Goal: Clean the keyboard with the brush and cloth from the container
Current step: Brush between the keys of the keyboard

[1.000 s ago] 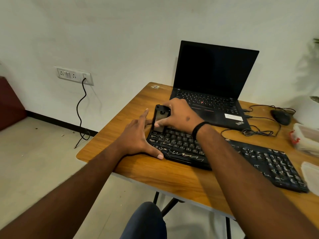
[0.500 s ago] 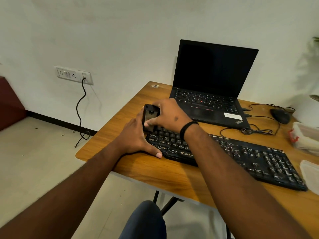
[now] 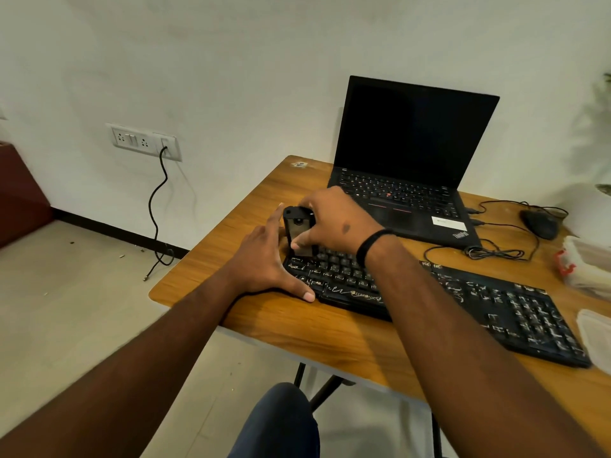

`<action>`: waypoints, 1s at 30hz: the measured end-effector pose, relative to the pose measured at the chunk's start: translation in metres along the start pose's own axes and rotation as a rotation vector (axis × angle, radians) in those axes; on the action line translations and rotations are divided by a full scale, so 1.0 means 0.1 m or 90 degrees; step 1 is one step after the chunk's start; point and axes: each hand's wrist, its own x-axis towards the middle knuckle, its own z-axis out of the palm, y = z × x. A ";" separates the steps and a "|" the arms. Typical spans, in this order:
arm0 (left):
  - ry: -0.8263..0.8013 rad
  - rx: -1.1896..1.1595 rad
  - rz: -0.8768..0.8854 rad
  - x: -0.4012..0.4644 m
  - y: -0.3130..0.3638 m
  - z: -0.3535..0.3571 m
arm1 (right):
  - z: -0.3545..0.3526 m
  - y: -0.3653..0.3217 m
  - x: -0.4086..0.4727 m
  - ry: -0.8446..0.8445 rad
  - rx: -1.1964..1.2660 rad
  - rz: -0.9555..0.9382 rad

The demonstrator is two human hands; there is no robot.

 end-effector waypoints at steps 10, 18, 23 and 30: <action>-0.027 -0.014 0.001 -0.04 0.05 -0.01 | 0.01 0.30 -0.26 0.050 0.143 0.039; -0.028 -0.011 -0.009 -0.03 0.04 -0.01 | -0.10 0.48 -0.43 0.086 0.129 0.125; -0.041 0.001 0.018 -0.04 0.04 -0.03 | -0.02 0.45 -0.43 0.067 0.220 0.179; -0.045 -0.009 0.023 -0.05 0.03 -0.03 | 0.20 0.02 -0.40 0.200 0.299 0.085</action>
